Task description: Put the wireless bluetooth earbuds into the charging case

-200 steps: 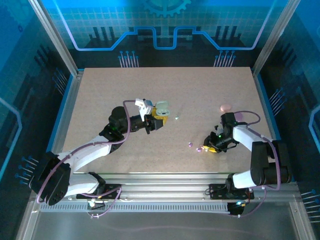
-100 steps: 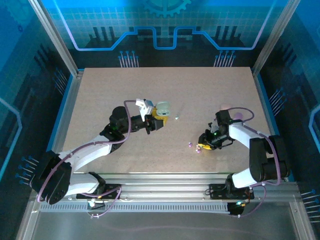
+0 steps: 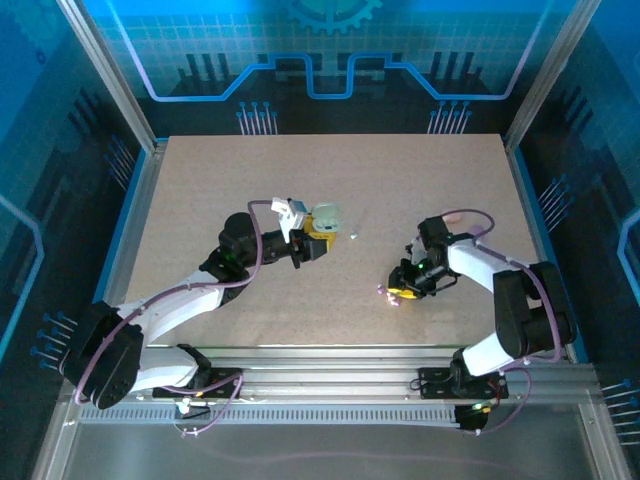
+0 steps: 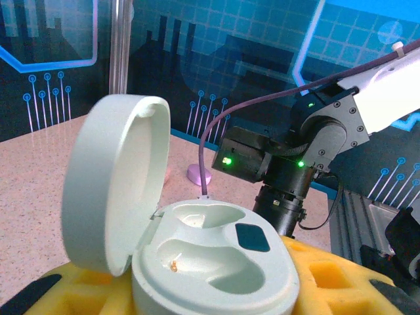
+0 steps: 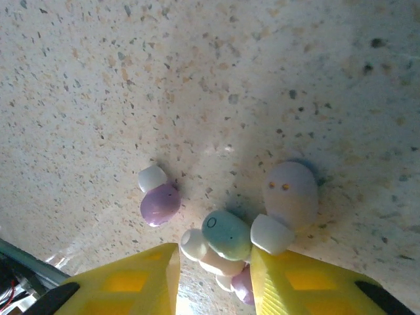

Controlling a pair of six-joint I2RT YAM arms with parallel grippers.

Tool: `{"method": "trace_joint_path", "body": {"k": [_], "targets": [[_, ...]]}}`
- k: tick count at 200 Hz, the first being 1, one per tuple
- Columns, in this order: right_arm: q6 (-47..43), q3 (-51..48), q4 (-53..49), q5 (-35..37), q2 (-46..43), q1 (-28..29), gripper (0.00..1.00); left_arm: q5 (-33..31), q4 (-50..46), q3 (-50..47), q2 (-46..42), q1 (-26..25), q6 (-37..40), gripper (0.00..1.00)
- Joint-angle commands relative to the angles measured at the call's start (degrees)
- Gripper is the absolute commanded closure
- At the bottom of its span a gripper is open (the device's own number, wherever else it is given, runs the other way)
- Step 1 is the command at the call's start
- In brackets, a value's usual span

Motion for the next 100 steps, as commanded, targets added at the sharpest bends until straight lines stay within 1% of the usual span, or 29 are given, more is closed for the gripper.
{"method": "trace_joint_path", "body": {"k": [1,21,50,62,73,100], "targets": [[-0.1,2.4,0.3,1.1,1.6,1.3,0.64,0.1,0.7,1.1,-1.6,0.3,-0.1,0.63],[0.0,4.2,0.1,2.7,3.0,1.4,0.65,0.3,0.8,1.2,-1.5,0.3,-0.2,0.64],[-0.1,6.2,0.9,2.0,4.9,1.8,0.65,0.0,0.6,0.9,-1.9,0.2,-0.1,0.64],[-0.3,7.4,-0.8,3.1,5.4,1.9,0.66,0.0,0.5,0.9,-1.9,0.2,-0.1,0.63],[-0.9,8.9,-2.8,5.1,4.6,2.5,0.66,0.0,0.1,1.0,-2.1,0.2,-0.1,0.63],[-2.6,7.9,-5.8,7.9,1.9,3.1,0.66,-0.5,-0.3,0.8,-2.4,0.3,0.4,0.63]]}}
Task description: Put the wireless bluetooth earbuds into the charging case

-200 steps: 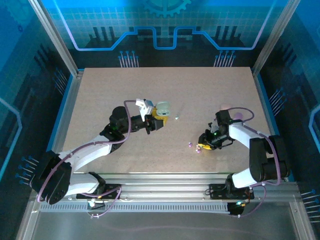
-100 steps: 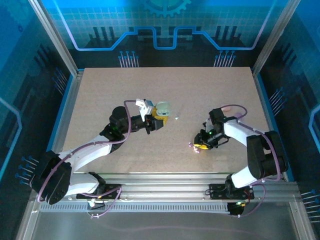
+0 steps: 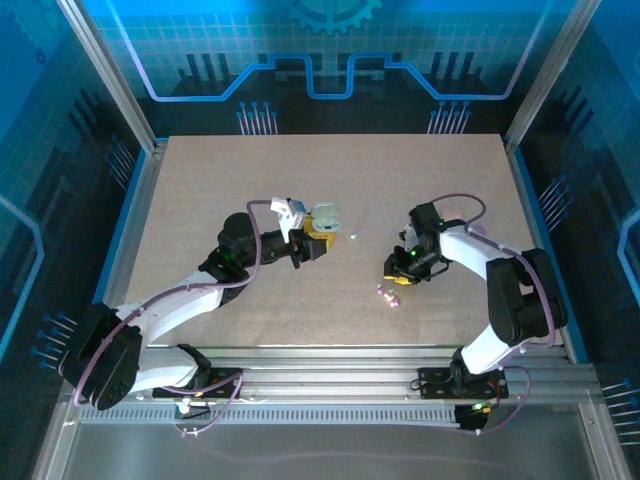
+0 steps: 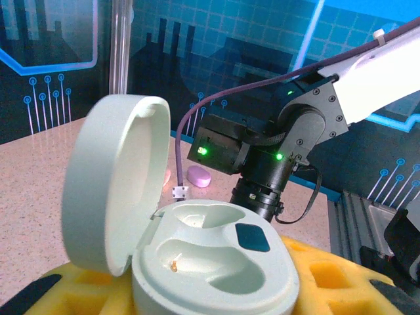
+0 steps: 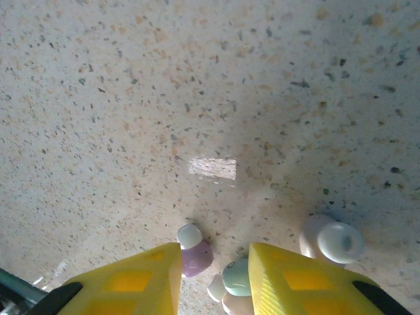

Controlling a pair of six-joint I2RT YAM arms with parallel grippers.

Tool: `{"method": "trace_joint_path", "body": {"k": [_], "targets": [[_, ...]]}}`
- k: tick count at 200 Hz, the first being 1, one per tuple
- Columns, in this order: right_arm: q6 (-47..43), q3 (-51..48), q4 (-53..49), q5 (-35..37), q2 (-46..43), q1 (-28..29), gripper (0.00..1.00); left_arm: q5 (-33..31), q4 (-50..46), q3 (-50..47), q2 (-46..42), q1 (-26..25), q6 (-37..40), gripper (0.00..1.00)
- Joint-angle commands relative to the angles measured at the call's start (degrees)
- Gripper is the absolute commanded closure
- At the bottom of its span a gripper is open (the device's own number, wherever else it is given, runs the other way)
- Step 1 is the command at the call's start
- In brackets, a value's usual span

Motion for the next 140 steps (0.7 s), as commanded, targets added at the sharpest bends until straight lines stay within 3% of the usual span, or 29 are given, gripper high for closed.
{"method": "trace_joint_path", "body": {"k": [1,57,140], "targets": [[-2.1,0.3,-4.9,3.5,-2.4,1.2,0.66,-0.4,-0.1,0.8,-1.9,0.2,0.4,0.63],[-3.2,2.3,-10.7,7.8,0.8,4.0,0.66,-0.3,-0.4,1.2,-1.6,0.2,0.7,0.63],[-3.3,3.7,-9.1,7.7,5.5,5.4,0.61,-0.7,-1.6,1.4,-2.2,0.2,1.3,0.63]]}}
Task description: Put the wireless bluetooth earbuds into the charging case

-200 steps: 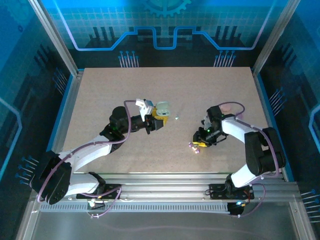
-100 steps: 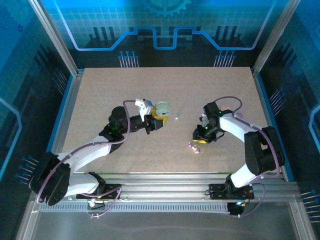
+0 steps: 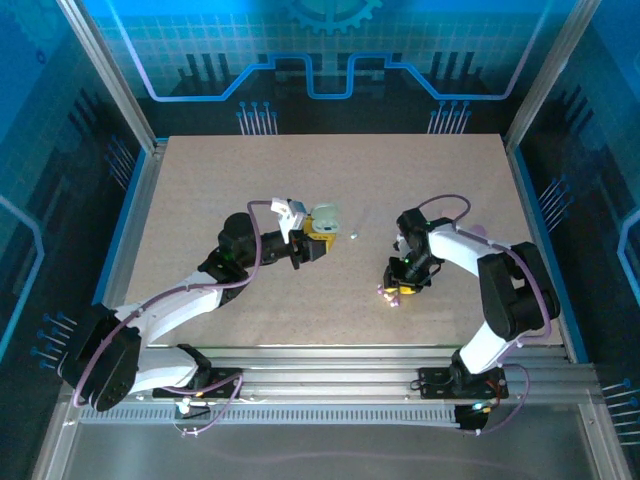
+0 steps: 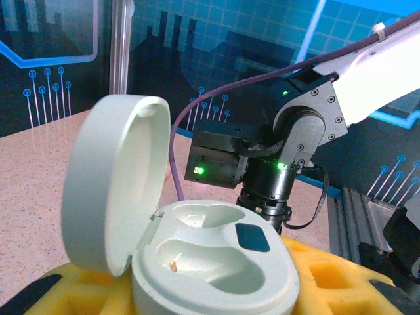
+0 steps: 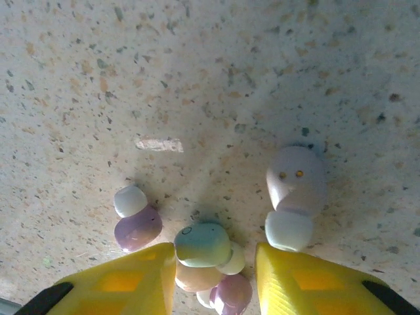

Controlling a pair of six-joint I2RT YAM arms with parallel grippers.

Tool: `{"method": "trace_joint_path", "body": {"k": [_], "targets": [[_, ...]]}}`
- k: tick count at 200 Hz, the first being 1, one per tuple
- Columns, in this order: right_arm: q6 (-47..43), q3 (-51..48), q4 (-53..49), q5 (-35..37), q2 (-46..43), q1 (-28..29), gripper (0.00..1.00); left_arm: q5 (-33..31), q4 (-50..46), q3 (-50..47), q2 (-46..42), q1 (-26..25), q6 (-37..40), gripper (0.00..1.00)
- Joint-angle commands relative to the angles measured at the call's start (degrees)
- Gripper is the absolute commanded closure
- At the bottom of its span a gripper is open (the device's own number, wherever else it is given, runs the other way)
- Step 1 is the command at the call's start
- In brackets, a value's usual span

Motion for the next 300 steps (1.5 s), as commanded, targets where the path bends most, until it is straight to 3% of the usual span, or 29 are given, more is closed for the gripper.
{"method": "trace_joint_path", "body": {"k": [1,85,126,163,244,300], "targets": [[-0.3,1.7,-0.9,1.0,2.5,1.1,0.62,-0.7,-0.1,1.4,-1.9,0.2,1.2,0.63],[3.9,2.5,-0.4,6.1,2.4,0.8,0.69,-0.7,-1.2,2.0,-2.0,0.2,1.2,0.63],[1.1,0.6,-0.5,1.7,-0.1,0.8,0.6,-0.6,-1.1,2.3,-1.6,0.2,1.1,0.63],[0.4,0.9,-2.3,1.5,1.5,1.4,0.6,-0.3,-0.7,2.4,-1.1,0.1,0.8,0.63],[2.0,1.9,-3.8,7.7,3.5,2.5,0.72,-0.6,-1.0,2.1,-1.6,0.0,1.0,0.63],[3.4,4.4,-3.1,7.6,0.9,2.4,0.76,-1.1,-1.1,2.0,-1.8,0.1,1.3,0.63]]}}
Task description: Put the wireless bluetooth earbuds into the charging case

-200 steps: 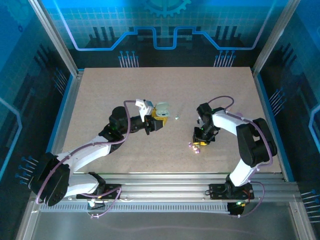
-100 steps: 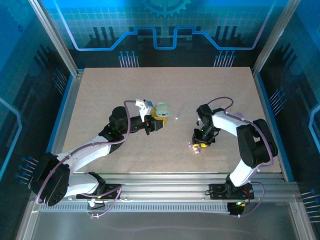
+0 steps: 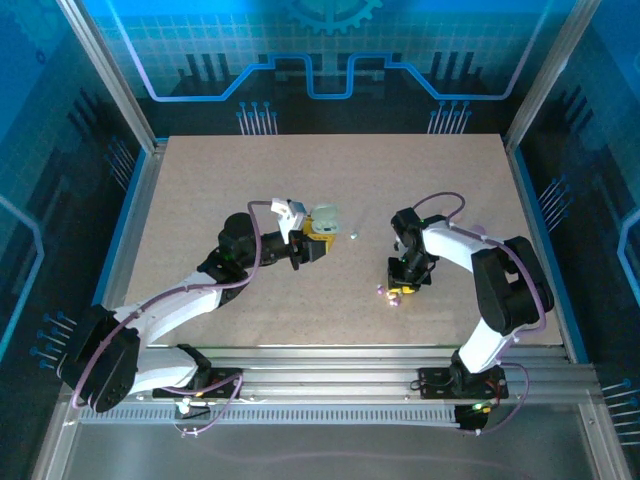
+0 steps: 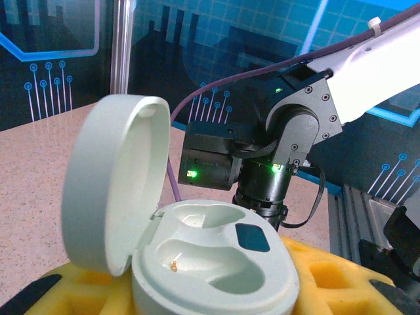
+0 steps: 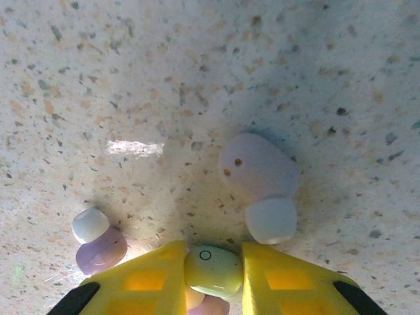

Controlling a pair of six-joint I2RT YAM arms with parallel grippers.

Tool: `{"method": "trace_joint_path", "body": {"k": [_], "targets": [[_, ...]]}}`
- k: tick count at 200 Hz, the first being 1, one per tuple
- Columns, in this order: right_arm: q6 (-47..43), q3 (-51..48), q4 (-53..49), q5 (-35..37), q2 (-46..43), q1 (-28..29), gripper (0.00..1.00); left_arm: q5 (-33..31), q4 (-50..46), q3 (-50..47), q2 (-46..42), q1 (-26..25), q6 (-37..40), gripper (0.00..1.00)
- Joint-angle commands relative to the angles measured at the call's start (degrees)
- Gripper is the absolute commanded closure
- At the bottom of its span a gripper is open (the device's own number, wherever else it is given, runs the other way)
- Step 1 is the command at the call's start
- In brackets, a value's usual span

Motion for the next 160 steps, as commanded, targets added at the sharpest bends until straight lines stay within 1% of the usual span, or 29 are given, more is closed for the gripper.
{"method": "trace_joint_path", "body": {"k": [1,35,82,115,140,160], "targets": [[1.4,2.1,-0.9,1.4,-1.5,0.8,0.76,-0.8,0.2,2.0,-1.4,0.0,1.3,0.63],[2.4,5.7,-0.1,0.4,-0.1,1.1,0.75,-1.2,0.2,1.7,-1.4,0.0,1.5,0.63],[3.3,13.1,-0.7,4.1,6.3,3.2,0.76,-3.2,0.0,1.0,-2.8,0.1,2.0,0.63],[4.3,17.5,-1.2,8.1,11.5,3.2,0.76,-3.9,-1.0,0.6,-3.7,0.1,2.7,0.63],[5.0,19.7,-1.5,6.2,14.5,3.0,0.75,-3.9,-1.5,0.4,-4.3,0.1,2.7,0.63],[5.2,19.4,-0.9,2.9,14.9,3.0,0.68,-4.2,-2.1,0.3,-4.7,0.1,3.0,0.63]]}}
